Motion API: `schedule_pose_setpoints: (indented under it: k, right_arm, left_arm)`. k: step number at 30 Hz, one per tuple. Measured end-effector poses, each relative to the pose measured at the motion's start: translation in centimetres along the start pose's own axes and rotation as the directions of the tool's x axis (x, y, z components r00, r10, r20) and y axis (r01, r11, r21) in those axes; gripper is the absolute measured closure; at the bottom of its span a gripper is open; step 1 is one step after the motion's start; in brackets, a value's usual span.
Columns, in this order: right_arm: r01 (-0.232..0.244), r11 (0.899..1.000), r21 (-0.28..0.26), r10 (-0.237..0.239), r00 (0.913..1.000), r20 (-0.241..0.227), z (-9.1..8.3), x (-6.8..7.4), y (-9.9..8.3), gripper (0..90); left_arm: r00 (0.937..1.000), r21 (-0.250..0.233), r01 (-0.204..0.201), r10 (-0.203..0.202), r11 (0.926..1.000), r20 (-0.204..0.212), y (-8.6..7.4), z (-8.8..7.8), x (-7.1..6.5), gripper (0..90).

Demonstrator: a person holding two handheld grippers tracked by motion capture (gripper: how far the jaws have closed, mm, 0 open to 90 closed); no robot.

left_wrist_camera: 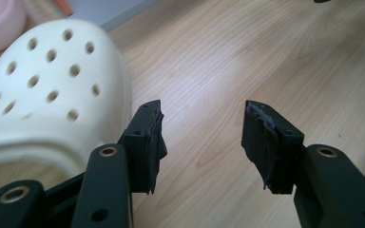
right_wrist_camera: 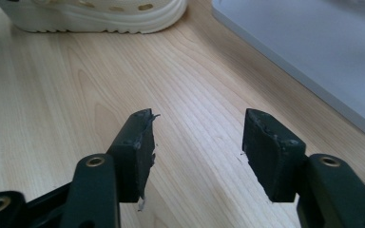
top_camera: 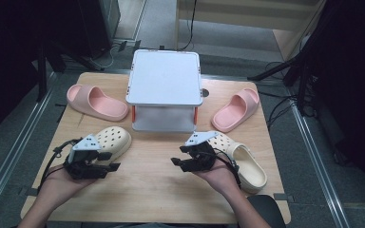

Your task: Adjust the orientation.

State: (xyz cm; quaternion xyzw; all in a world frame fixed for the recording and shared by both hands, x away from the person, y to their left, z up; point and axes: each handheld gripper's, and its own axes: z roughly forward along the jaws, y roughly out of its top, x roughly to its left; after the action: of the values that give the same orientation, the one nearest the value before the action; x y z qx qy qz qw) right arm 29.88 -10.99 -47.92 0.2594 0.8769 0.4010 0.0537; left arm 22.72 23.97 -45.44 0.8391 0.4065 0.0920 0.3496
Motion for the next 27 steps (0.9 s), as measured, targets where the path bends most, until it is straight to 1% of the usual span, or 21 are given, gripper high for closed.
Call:
schedule_pose_setpoints:
  k: [2, 3, 5, 6, 8, 9, 10, 11, 12, 13, 14, 15, 16, 18, 21, 23, 24, 25, 27]
  right_arm:
    - [0.004, 1.0, 0.004, -0.004, 1.0, -0.006, 0.2, 0.1, 0.2, 45.9]
    - [0.004, 1.0, 0.004, -0.004, 1.0, -0.006, 0.2, 0.1, 0.2, 45.9]
    - [0.011, 1.0, 0.007, -0.011, 0.9999, -0.011, 0.4, 0.1, 0.5, 46.4]
    - [0.015, 1.0, 0.009, -0.015, 0.9997, -0.018, 0.6, 0.1, 0.7, 46.4]
    - [0.02, 1.0, 0.011, -0.019, 0.9996, -0.02, 0.7, 0.1, 0.8, 46.6]
    - [0.02, 1.0, 0.011, -0.019, 0.9996, -0.02, 0.7, 0.1, 0.8, 46.6]
    - [0.014, 1.0, 0.013, -0.014, 0.9996, -0.024, 0.9, 0.1, 1.0, 46.9]
    - [0.016, 1.0, 0.014, -0.016, 0.9995, -0.027, 0.9, 0.0, 1.1, 47.4]
    - [0.017, 1.0, 0.009, -0.017, 0.9995, -0.026, 0.9, 0.0, 1.1, 48.7]
    - [0.017, 1.0, 0.009, -0.017, 0.9995, -0.026, 0.9, 0.0, 1.1, 48.7]
    - [0.016, 1.0, -0.003, -0.016, 0.9993, -0.033, 0.8, 0.1, 1.2, 49.3]
    - [0.013, 1.0, -0.003, -0.013, 0.9993, -0.034, 0.7, 0.2, 1.2, 49.5]
    - [0.019, 1.0, -0.002, -0.019, 0.9993, -0.033, 0.7, 0.3, 1.1, 49.5]
    - [0.02, 1.0, 0.003, -0.02, 0.9994, -0.028, 0.7, 0.3, 1.1, 49.5]
    - [0.018, 1.0, 0.007, -0.017, 0.9996, -0.024, 0.7, 0.1, 1.1, 49.5]
    - [0.009, 1.0, 0.016, -0.008, 0.9998, -0.02, 0.9, -0.1, 1.0, 49.4]
    - [0.009, 1.0, 0.016, -0.008, 0.9998, -0.02, 0.9, -0.1, 1.0, 49.4]
    - [0.003, 1.0, 0.02, -0.003, 0.9998, -0.019, 1.0, 0.0, 1.0, 49.4]
    - [0.004, 1.0, 0.022, -0.003, 0.9998, -0.017, 1.0, 0.0, 1.0, 49.4]
  left_arm:
    - [0.9997, 0.005, 0.001, -0.001, 1.0, -0.024, -0.5, -0.6, 0.0, 48.5]
    - [0.9997, 0.005, 0.001, -0.001, 1.0, -0.024, -0.5, -0.6, 0.0, 48.4]
    - [0.9991, -0.002, 0.005, -0.005, 1.0, -0.043, -1.0, -1.3, -0.1, 48.3]
    - [0.9982, -0.011, 0.013, -0.013, 0.9999, -0.058, -1.5, -1.8, 0.0, 48.2]
    - [0.9969, -0.011, 0.035, -0.035, 0.9993, -0.07, -1.9, -2.0, 0.4, 48.0]
    - [0.9969, -0.011, 0.035, -0.035, 0.9993, -0.07, -1.9, -2.0, 0.4, 48.3]
    - [0.9938, -0.015, 0.067, -0.068, 0.9977, -0.088, -2.5, -2.1, 1.1, 49.0]
    - [0.9932, -0.013, 0.07, -0.071, 0.9974, -0.092, -2.6, -2.2, 1.3, 49.9]
    - [0.9916, -0.022, 0.081, -0.083, 0.9965, -0.099, -2.8, -2.2, 1.6, 50.7]
    - [0.9916, -0.022, 0.081, -0.083, 0.9965, -0.099, -2.8, -2.2, 1.6, 51.2]
    - [0.989, -0.03, 0.102, -0.105, 0.9943, -0.104, -3.0, -2.0, 2.1, 51.4]
    - [0.989, -0.03, 0.102, -0.105, 0.9943, -0.104, -3.0, -2.0, 2.1, 51.9]
    - [0.985, -0.019, 0.121, -0.123, 0.9924, -0.121, -3.1, -1.6, 2.5, 52.2]
    - [0.9847, -0.012, 0.122, -0.123, 0.9924, -0.124, -3.2, -1.3, 2.7, 51.9]
    - [0.9817, 0.008, 0.138, -0.136, 0.9903, -0.133, -3.3, -0.5, 3.4, 51.7]
    - [0.9833, 0.015, 0.141, -0.138, 0.99, -0.119, -3.4, 0.4, 4.1, 53.4]
    - [0.9833, 0.015, 0.141, -0.138, 0.99, -0.119, -3.4, 0.4, 4.1, 55.1]
    - [0.9835, 0.016, 0.15, -0.147, 0.9886, -0.105, -3.3, 0.9, 4.4, 57.0]
    - [0.9844, 0.021, 0.146, -0.143, 0.989, -0.102, -3.0, 1.5, 4.6, 57.8]
